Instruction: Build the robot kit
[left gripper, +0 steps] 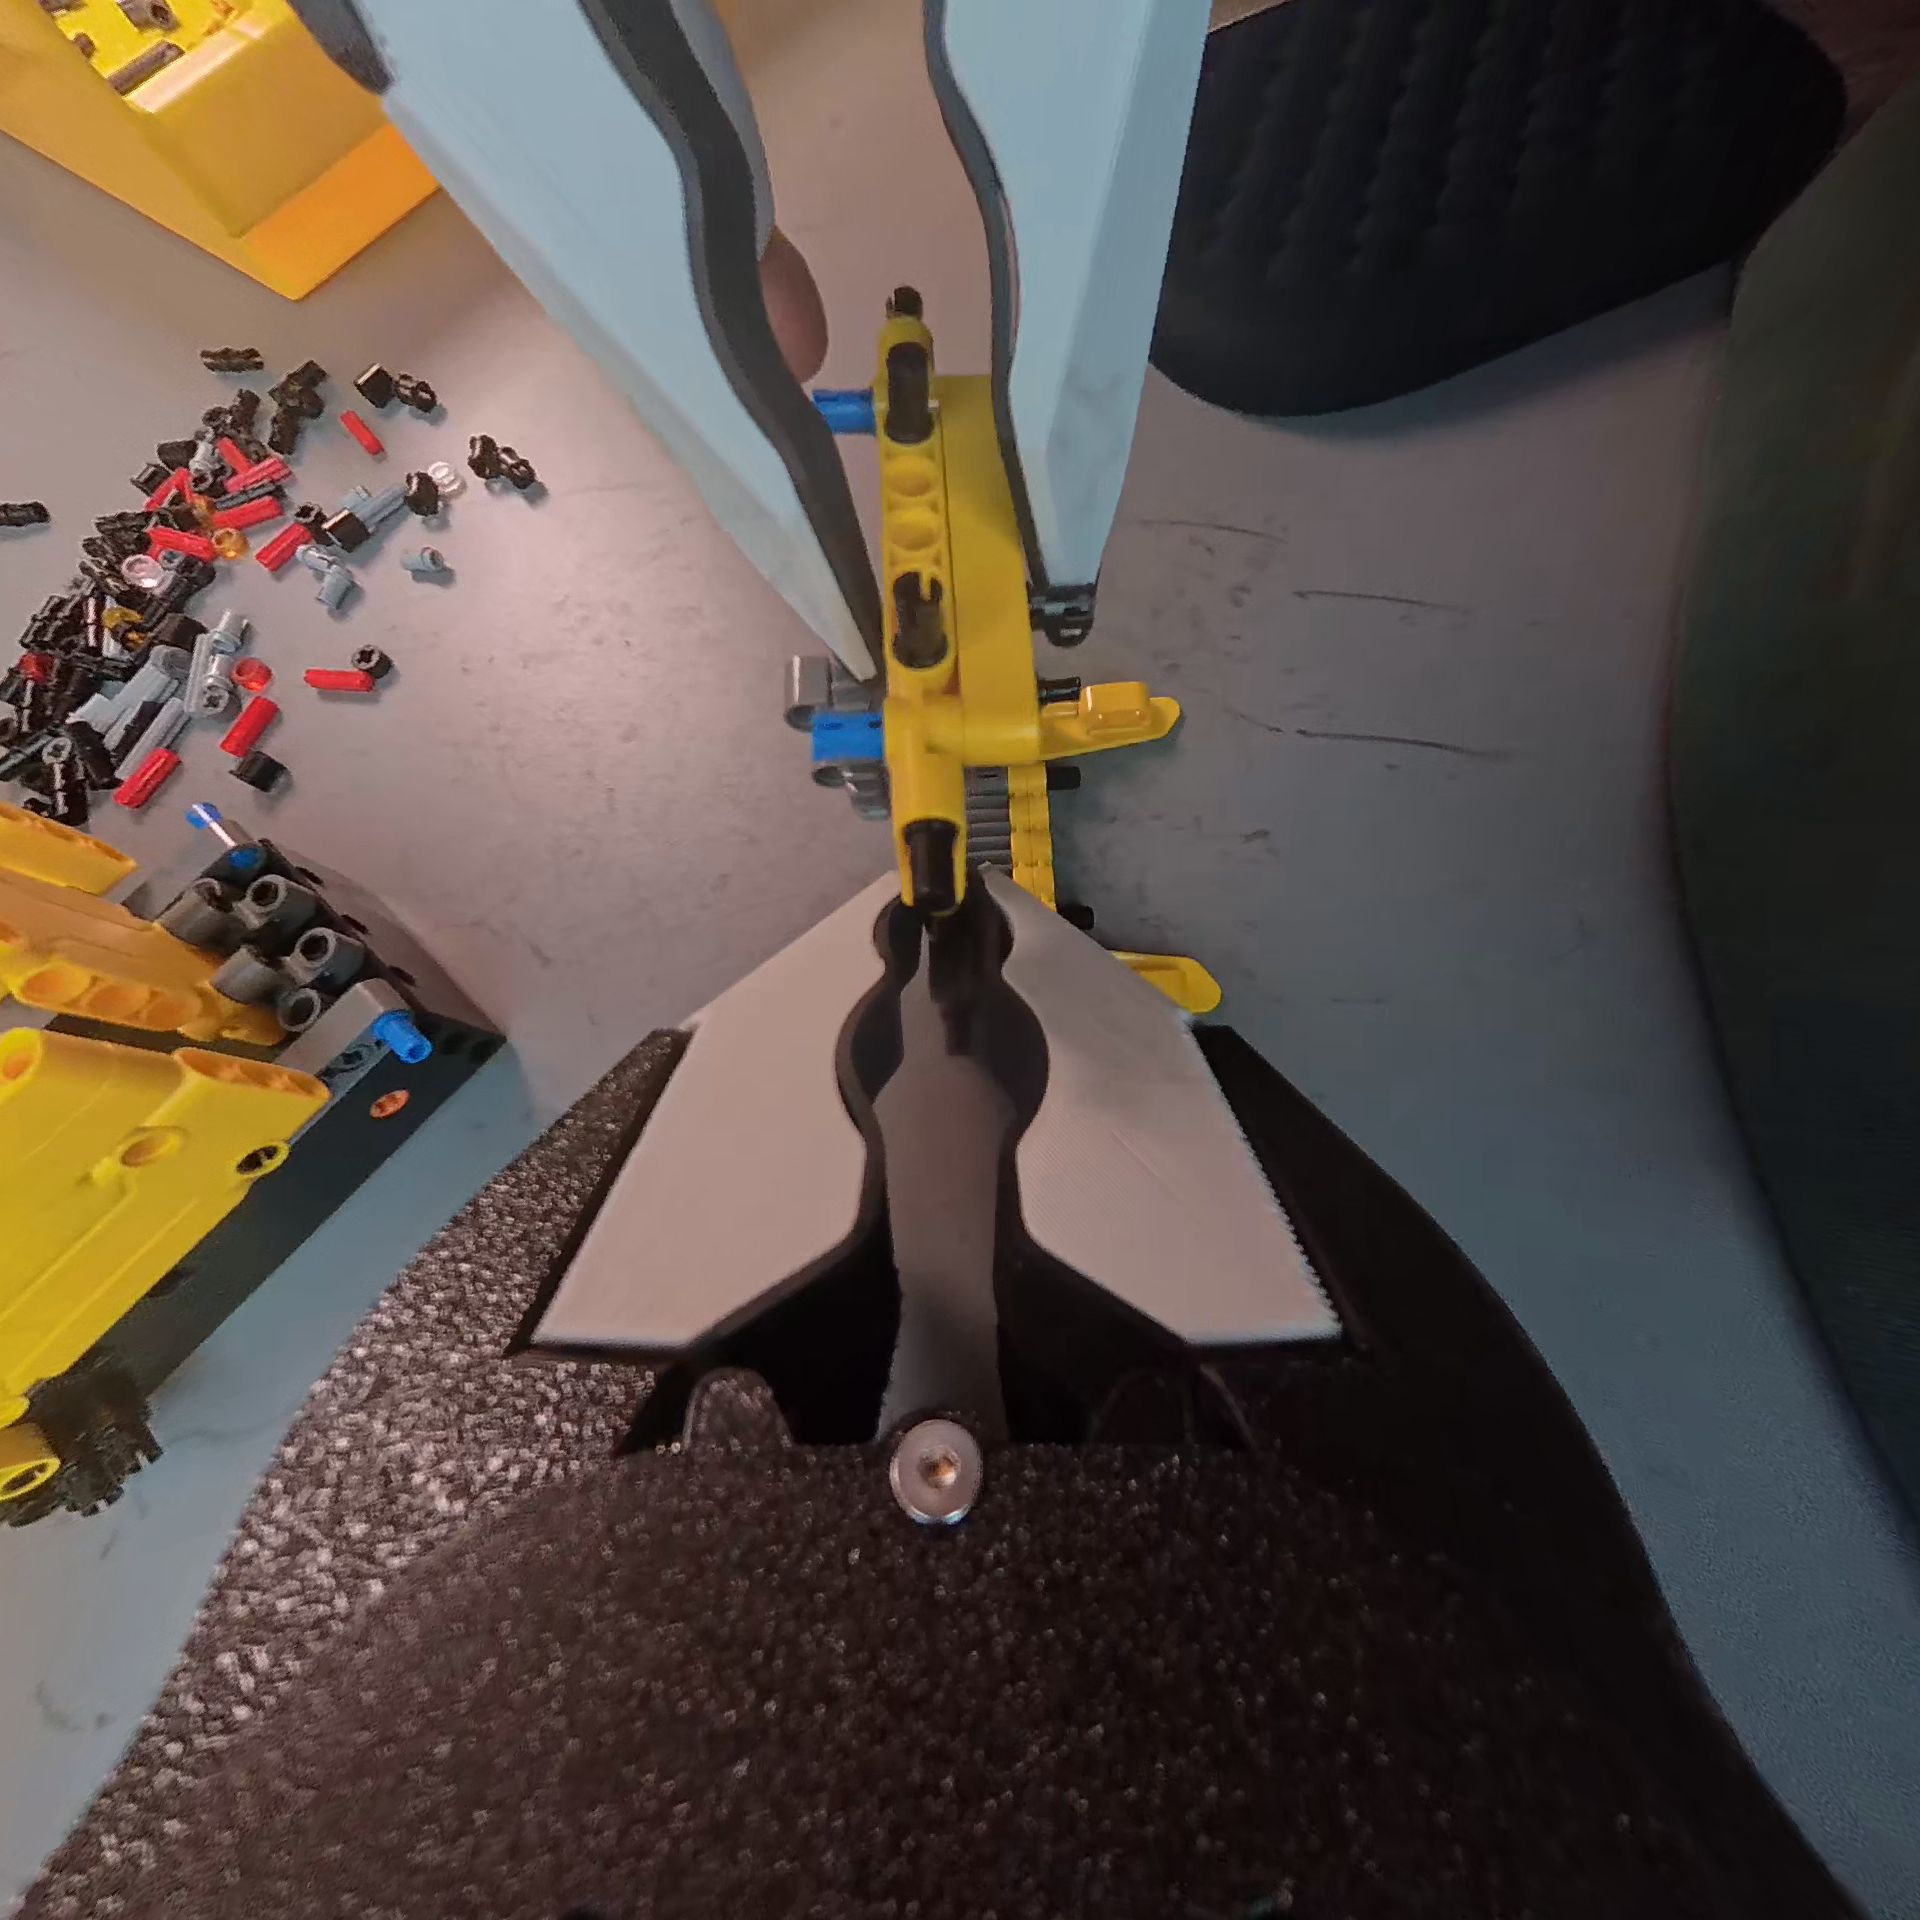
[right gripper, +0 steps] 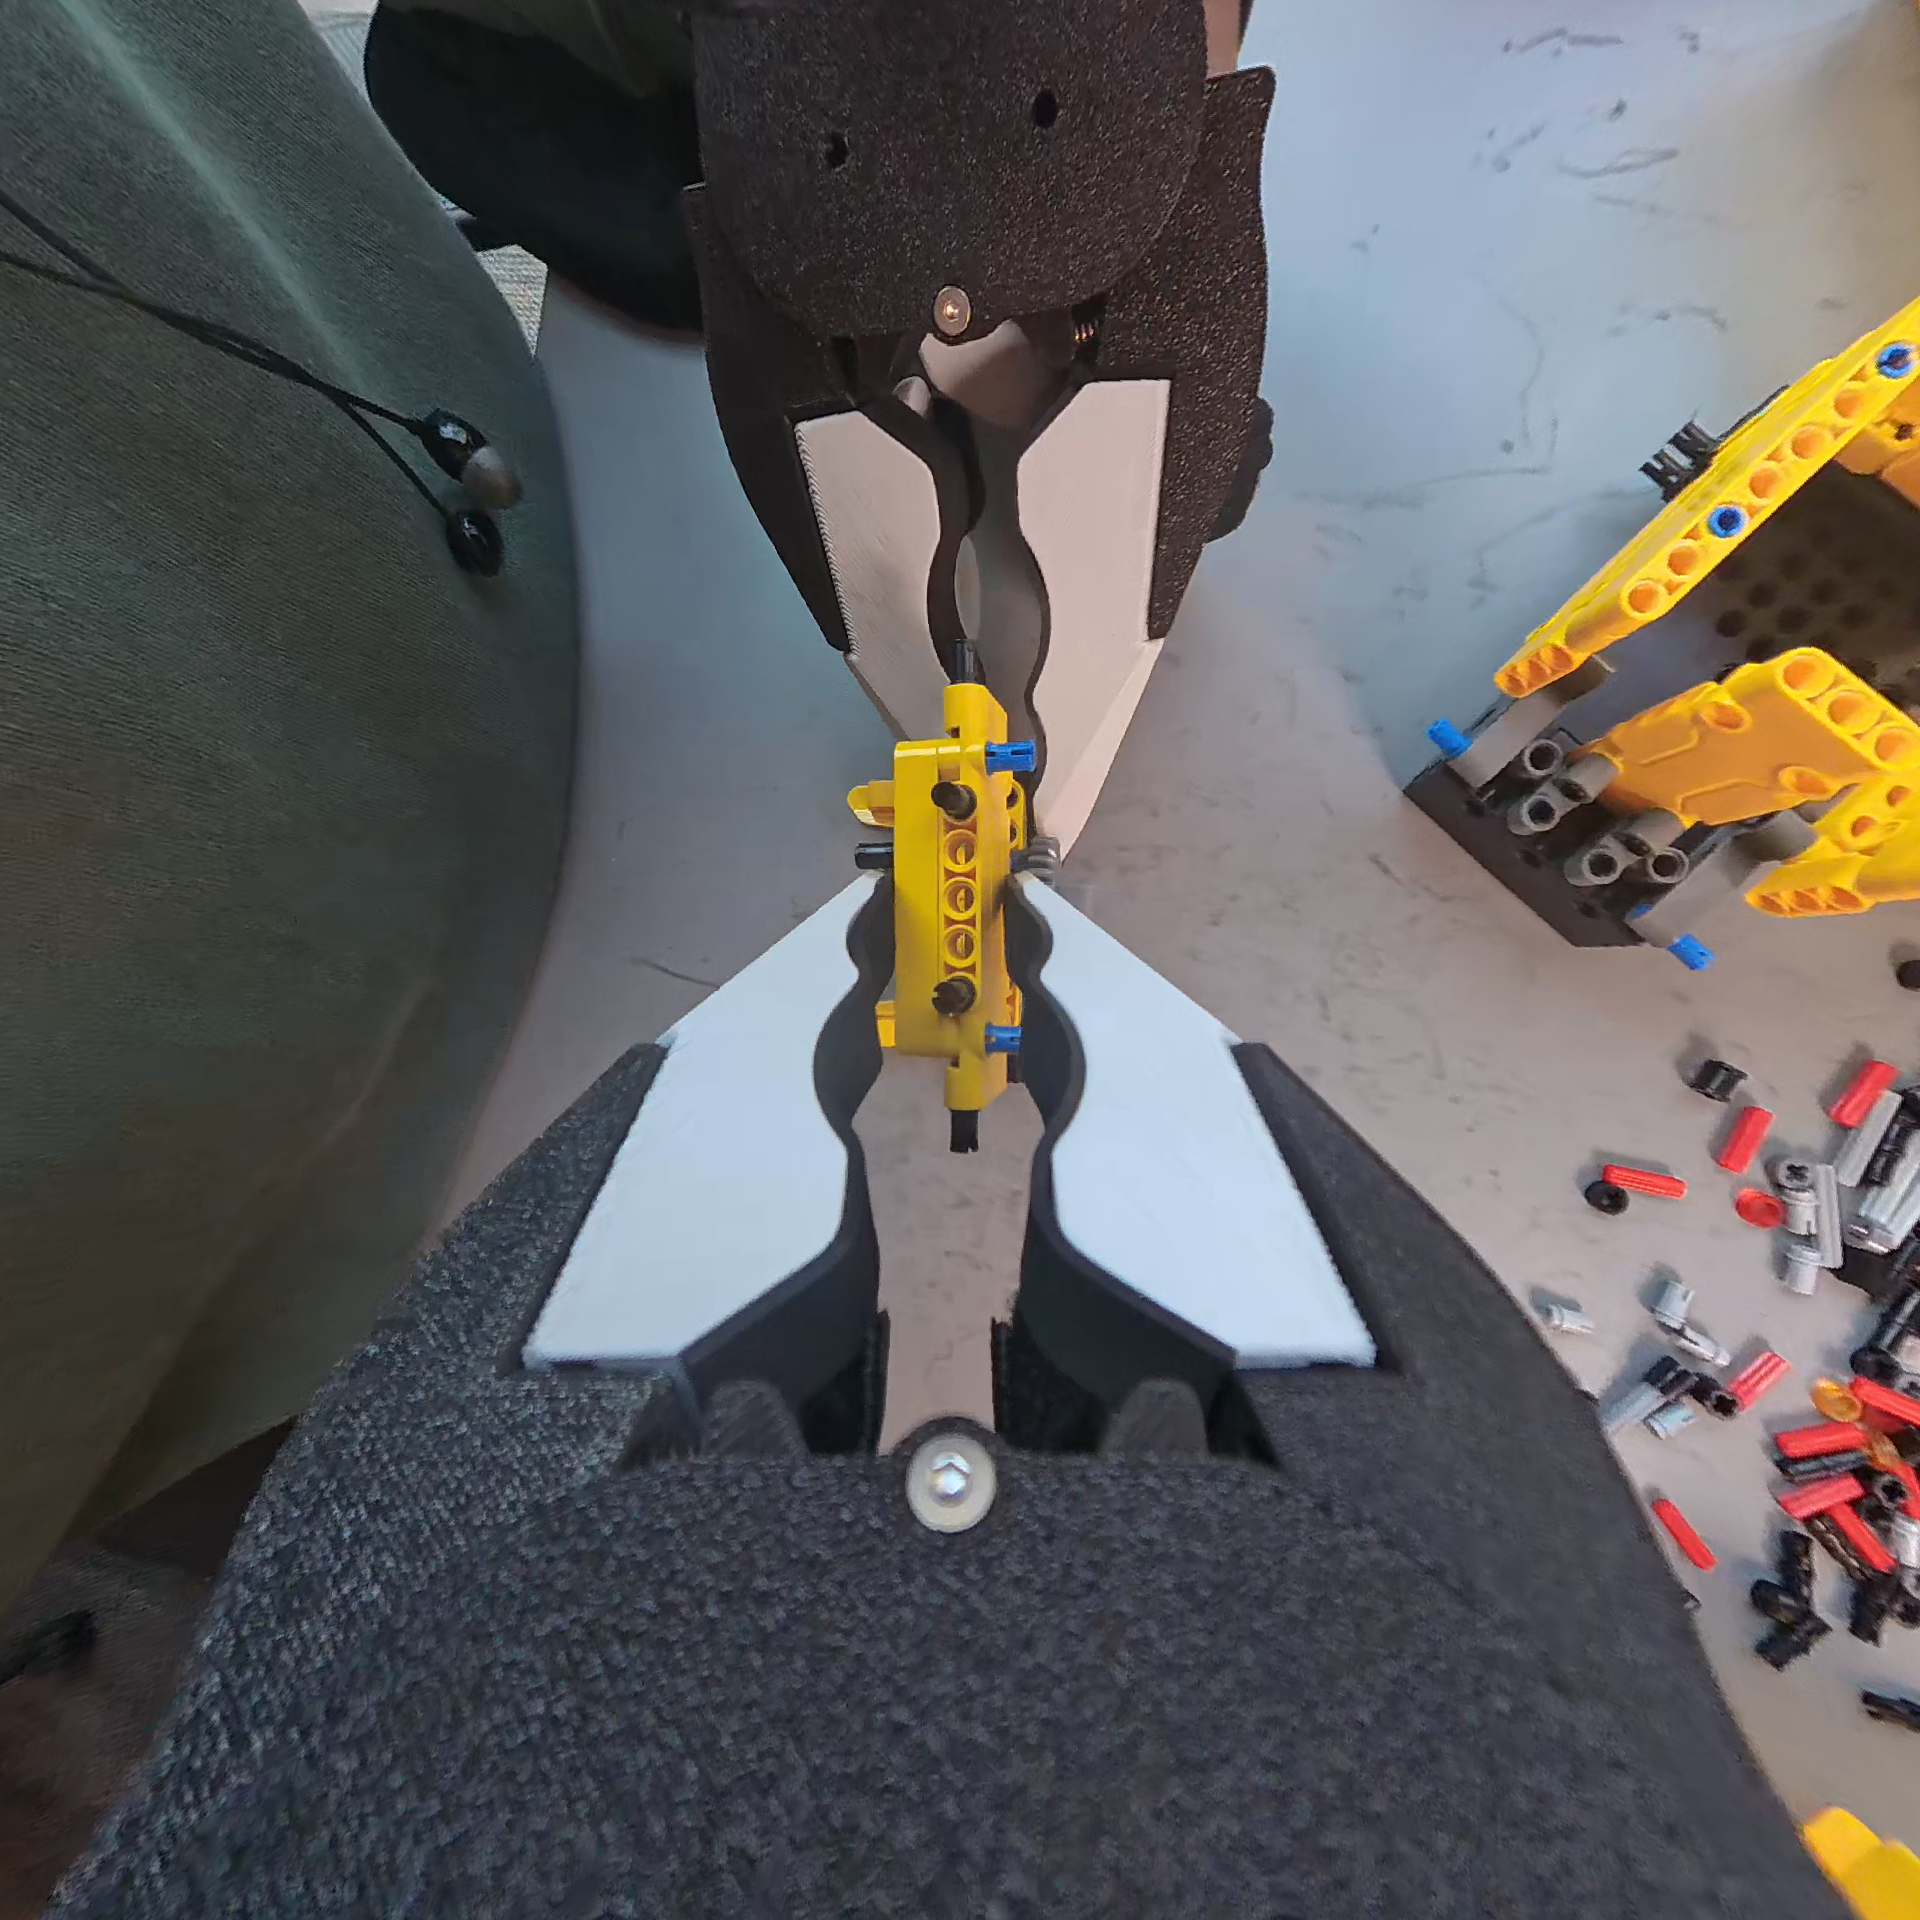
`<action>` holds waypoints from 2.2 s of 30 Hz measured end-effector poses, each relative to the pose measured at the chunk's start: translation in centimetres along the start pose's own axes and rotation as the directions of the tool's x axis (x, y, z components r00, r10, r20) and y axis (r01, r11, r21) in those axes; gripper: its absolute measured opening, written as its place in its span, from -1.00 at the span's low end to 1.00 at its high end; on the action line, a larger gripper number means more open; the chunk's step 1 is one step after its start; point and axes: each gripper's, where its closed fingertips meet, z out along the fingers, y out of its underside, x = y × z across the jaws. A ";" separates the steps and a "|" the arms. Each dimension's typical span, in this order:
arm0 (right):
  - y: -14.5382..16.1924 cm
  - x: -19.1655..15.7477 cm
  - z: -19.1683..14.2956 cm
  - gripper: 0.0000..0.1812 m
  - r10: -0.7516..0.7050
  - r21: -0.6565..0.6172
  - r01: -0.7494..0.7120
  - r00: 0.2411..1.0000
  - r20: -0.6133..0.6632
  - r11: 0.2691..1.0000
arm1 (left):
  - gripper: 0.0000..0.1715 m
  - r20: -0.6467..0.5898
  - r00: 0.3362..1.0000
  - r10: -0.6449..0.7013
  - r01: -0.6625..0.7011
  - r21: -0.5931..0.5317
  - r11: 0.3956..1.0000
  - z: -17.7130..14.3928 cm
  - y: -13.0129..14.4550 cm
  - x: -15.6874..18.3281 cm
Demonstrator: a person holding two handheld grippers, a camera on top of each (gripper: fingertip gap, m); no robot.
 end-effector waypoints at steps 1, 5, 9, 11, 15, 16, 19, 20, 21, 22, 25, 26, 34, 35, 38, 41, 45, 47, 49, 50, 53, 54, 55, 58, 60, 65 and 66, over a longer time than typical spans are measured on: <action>0.0 0.0 0.0 -0.79 0.004 -0.001 -0.004 1.000 0.005 1.000 | -0.91 -0.001 1.000 0.000 0.000 0.000 1.000 0.0 0.0 0.0; 0.0 -0.1 0.0 -0.79 -0.012 -0.024 0.012 1.000 0.009 1.000 | -0.91 -0.009 1.000 0.001 -0.001 0.001 1.000 0.0 0.0 0.1; 0.0 -0.1 0.0 -0.79 -0.010 -0.028 0.011 1.000 0.020 1.000 | -0.92 -0.018 1.000 -0.004 0.004 0.002 1.000 0.0 0.0 0.2; 0.0 -0.1 0.0 -0.79 -0.006 -0.024 0.007 1.000 0.028 1.000 | -0.92 -0.019 1.000 -0.005 0.005 0.002 1.000 0.0 0.0 0.2; 0.0 0.0 0.0 -0.79 -0.002 -0.020 0.003 0.999 0.047 1.000 | -0.92 -0.031 0.999 -0.015 0.015 0.003 1.000 0.0 0.0 0.2; 0.0 0.0 0.0 -0.79 0.001 -0.019 0.000 0.999 0.054 1.000 | -0.92 -0.033 0.999 -0.018 0.018 0.003 1.000 0.0 0.0 0.2; 0.0 0.1 0.0 -0.79 0.004 -0.024 -0.002 0.997 0.072 1.000 | -0.92 -0.044 0.999 -0.031 0.031 0.003 1.000 0.0 0.0 0.2; 0.0 0.1 -0.1 -0.79 0.005 -0.027 -0.002 0.997 0.080 1.000 | -0.92 -0.049 0.998 -0.037 0.037 0.003 0.999 0.0 0.0 0.2; 0.0 0.1 -0.1 -0.79 0.003 -0.032 -0.001 0.996 0.087 1.000 | -0.92 -0.055 0.998 -0.043 0.043 0.003 0.999 0.0 0.0 0.2; 0.0 0.1 -0.1 -0.80 0.003 -0.037 0.000 0.996 0.093 0.999 | -0.92 -0.062 0.997 -0.050 0.051 0.003 0.999 0.0 0.0 0.2; 0.0 0.3 -0.1 -0.80 0.010 -0.054 -0.004 0.995 0.103 0.999 | -0.92 -0.080 0.994 -0.074 0.074 0.003 0.997 0.0 0.0 0.2; 0.0 0.4 -0.1 -0.80 0.021 -0.058 -0.015 0.994 0.105 0.998 | -0.92 -0.083 0.993 -0.082 0.082 0.003 0.997 0.0 0.0 0.2; 0.0 1.0 -0.2 -0.80 0.147 -0.091 -0.135 0.979 0.139 0.987 | -0.92 -0.131 0.980 -0.151 0.152 -0.002 0.988 -0.1 -0.1 0.0; 0.0 1.0 -0.2 -0.80 0.159 -0.098 -0.146 0.978 0.138 0.984 | -0.92 -0.133 0.979 -0.152 0.153 -0.002 0.988 -0.1 -0.1 0.0; 0.0 0.8 -0.2 -0.80 0.192 -0.107 -0.178 0.970 0.147 0.978 | -0.92 -0.128 0.981 -0.147 0.148 -0.002 0.989 -0.1 -0.1 0.1; -0.1 0.6 -0.2 -0.80 0.220 -0.101 -0.207 0.963 0.152 0.973 | -0.92 -0.110 0.985 -0.136 0.137 0.007 0.990 -0.1 -0.2 0.1; -0.1 0.1 -0.1 -0.81 0.204 -0.088 -0.193 0.968 0.144 0.977 | -0.91 -0.113 0.981 -0.160 0.168 0.065 0.984 -0.3 -1.3 0.2; -0.1 0.0 -0.1 -0.81 0.195 -0.089 -0.185 0.972 0.132 0.979 | -0.91 -0.115 0.981 -0.156 0.164 0.063 0.984 -0.3 -1.3 0.3; -0.1 0.0 0.0 -0.80 0.190 -0.092 -0.180 0.975 0.119 0.979 | -0.91 -0.105 0.983 -0.149 0.156 0.063 0.986 -0.3 -1.3 0.3; 0.0 0.0 0.0 -0.81 0.185 -0.091 -0.175 0.976 0.112 0.980 | -0.91 -0.098 0.985 -0.143 0.149 0.063 0.987 -0.3 -1.2 0.3; 0.0 -0.1 0.0 -0.81 0.167 -0.088 -0.158 0.981 0.097 0.983 | -0.91 -0.078 0.989 -0.123 0.128 0.063 0.990 -0.3 -1.2 0.3; 0.0 -0.2 0.0 -0.81 0.164 -0.087 -0.156 0.982 0.094 0.984 | -0.91 -0.074 0.990 -0.119 0.124 0.063 0.990 -0.2 -1.2 0.3; 0.0 -0.2 0.0 -0.81 0.160 -0.088 -0.152 0.983 0.092 0.984 | -0.91 -0.074 0.990 -0.119 0.124 0.063 0.990 -0.2 -1.2 0.2; 0.0 -0.1 0.0 -0.81 0.154 -0.098 -0.145 0.984 0.088 0.985 | -0.91 -0.080 0.989 -0.128 0.133 0.063 0.989 -0.2 -1.2 0.2; 0.0 0.0 0.0 -0.81 0.150 -0.103 -0.141 0.985 0.083 0.985 | -0.91 -0.082 0.988 -0.129 0.134 0.062 0.989 -0.2 -1.2 0.2; 0.0 0.0 0.0 -0.81 0.164 -0.096 -0.155 0.982 0.091 0.983 | -0.92 -0.088 0.988 -0.123 0.129 0.061 0.990 -0.2 -1.2 0.3; 0.0 -0.1 0.0 -0.81 0.161 -0.102 -0.151 0.983 0.090 0.983 | -0.92 -0.088 0.989 -0.118 0.124 0.061 0.990 -0.2 -1.1 0.3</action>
